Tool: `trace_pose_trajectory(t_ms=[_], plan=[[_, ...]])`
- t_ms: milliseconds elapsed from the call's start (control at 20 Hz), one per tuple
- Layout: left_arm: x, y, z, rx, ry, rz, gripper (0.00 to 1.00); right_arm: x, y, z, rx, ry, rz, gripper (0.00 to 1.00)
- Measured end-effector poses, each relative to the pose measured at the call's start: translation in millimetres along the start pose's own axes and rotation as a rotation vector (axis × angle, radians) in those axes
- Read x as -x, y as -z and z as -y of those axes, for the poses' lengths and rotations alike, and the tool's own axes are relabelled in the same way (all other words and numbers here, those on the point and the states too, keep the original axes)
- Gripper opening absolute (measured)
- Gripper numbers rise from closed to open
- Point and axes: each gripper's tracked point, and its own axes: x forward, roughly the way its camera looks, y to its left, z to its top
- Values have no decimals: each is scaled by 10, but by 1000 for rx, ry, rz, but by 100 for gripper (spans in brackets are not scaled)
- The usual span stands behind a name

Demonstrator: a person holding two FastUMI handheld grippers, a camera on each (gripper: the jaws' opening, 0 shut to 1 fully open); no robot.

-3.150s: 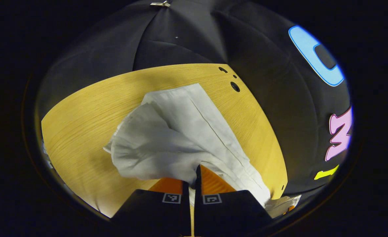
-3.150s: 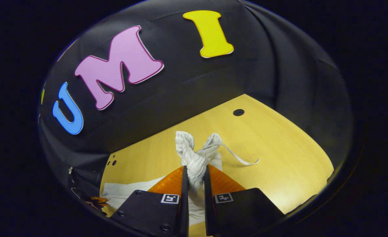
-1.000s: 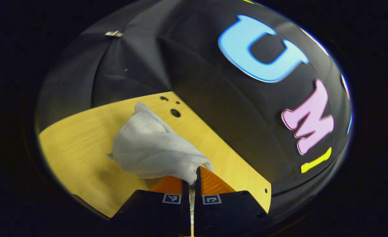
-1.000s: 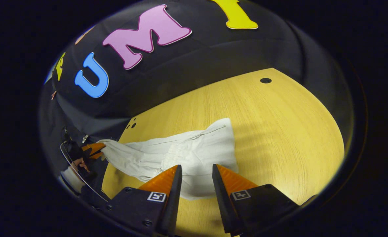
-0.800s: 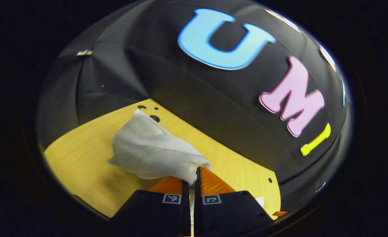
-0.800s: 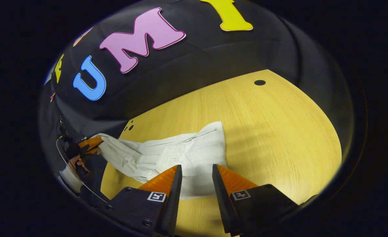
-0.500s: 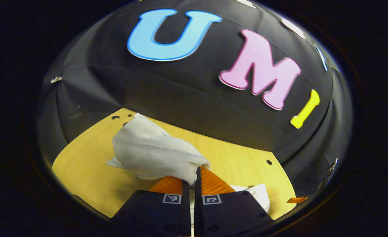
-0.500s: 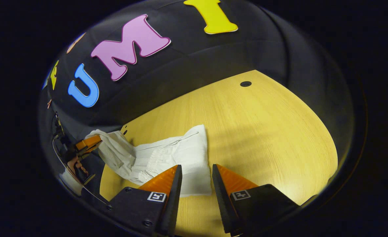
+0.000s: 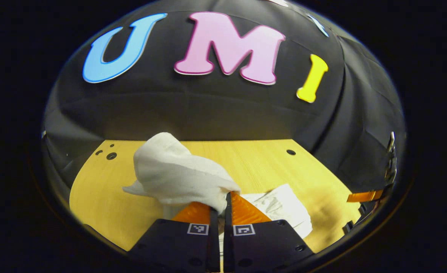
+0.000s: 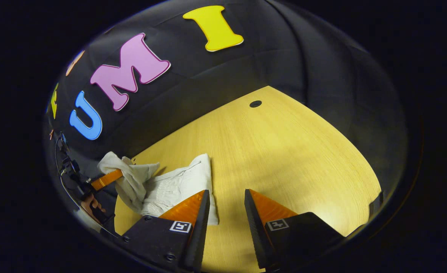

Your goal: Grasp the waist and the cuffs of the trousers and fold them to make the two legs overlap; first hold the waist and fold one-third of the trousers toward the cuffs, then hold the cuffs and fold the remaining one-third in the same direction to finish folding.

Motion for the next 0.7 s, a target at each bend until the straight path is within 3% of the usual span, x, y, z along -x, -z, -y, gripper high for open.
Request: trace_pose_trajectory(t_ms=[450,500,550,700], plan=[[-232,663,644,-312,66,-127,11,698,-79,587,-134,115,128,57],[-238,728,684,-339,78,-142,7,792,-70,635,-158,127,146,57],[-242,779,705,-363,87,-153,13,879,-38,674,-173,140,159,57],[-265,947,753,-426,102,-191,16,1099,114,677,-191,165,180,57]])
